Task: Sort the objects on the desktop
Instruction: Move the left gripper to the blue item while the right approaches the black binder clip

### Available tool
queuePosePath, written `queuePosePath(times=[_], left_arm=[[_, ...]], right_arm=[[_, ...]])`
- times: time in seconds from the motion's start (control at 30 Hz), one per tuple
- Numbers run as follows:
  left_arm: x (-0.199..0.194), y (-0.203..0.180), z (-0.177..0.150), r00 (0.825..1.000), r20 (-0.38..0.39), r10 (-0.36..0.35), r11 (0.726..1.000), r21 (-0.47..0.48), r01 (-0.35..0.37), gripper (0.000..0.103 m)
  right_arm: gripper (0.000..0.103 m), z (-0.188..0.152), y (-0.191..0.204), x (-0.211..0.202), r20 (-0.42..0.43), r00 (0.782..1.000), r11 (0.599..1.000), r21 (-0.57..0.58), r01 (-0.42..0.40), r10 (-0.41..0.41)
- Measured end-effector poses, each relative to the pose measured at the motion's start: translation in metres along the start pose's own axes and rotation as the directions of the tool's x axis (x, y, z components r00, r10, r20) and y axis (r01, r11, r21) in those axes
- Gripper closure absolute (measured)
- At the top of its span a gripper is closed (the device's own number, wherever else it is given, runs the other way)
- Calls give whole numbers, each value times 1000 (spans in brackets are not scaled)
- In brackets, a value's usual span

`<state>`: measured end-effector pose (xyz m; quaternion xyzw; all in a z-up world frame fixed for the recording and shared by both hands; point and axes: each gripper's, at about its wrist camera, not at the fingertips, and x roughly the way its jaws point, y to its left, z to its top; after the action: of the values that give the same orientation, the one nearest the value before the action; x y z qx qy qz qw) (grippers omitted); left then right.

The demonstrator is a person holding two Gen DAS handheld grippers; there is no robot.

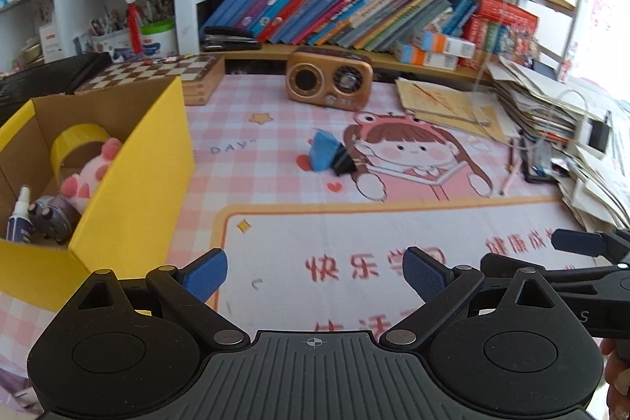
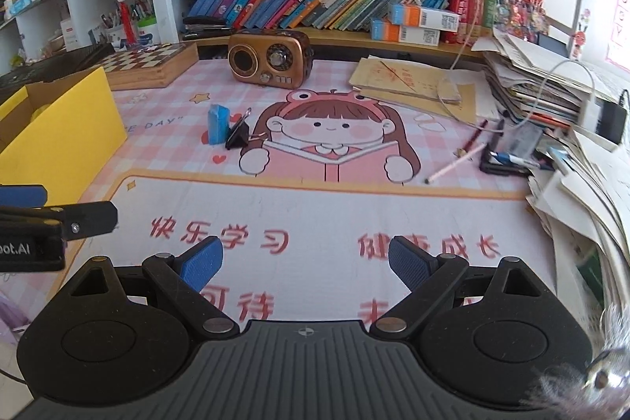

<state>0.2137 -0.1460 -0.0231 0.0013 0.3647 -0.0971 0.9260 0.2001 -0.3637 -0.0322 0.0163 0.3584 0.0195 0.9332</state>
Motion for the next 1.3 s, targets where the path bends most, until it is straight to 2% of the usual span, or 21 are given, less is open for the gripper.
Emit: queuePosePath(times=[0.27, 0.53, 0.6, 0.77, 1.07, 1.3], left_arm=[[13, -4, 24, 998, 33, 60, 998, -19, -59, 5], [36, -11, 41, 994, 54, 94, 996, -7, -94, 5], [44, -12, 44, 994, 55, 97, 995, -8, -97, 5], [59, -12, 49, 993, 34, 114, 993, -17, -114, 5], [72, -9, 52, 991, 8, 136, 991, -9, -135, 5], [80, -6, 55, 990, -2, 143, 990, -14, -143, 5]], right_arm=[[16, 30, -16, 29, 30, 998, 998, 18, -60, 59], [40, 54, -25, 72, 11, 988, 988, 31, -151, 151], [51, 59, -25, 80, 14, 983, 983, 29, -183, 183], [66, 76, -24, 102, 11, 966, 965, 32, -259, 259], [69, 103, -15, 147, -7, 942, 940, 75, -333, 334], [70, 111, -10, 166, -17, 927, 923, 98, -371, 375]])
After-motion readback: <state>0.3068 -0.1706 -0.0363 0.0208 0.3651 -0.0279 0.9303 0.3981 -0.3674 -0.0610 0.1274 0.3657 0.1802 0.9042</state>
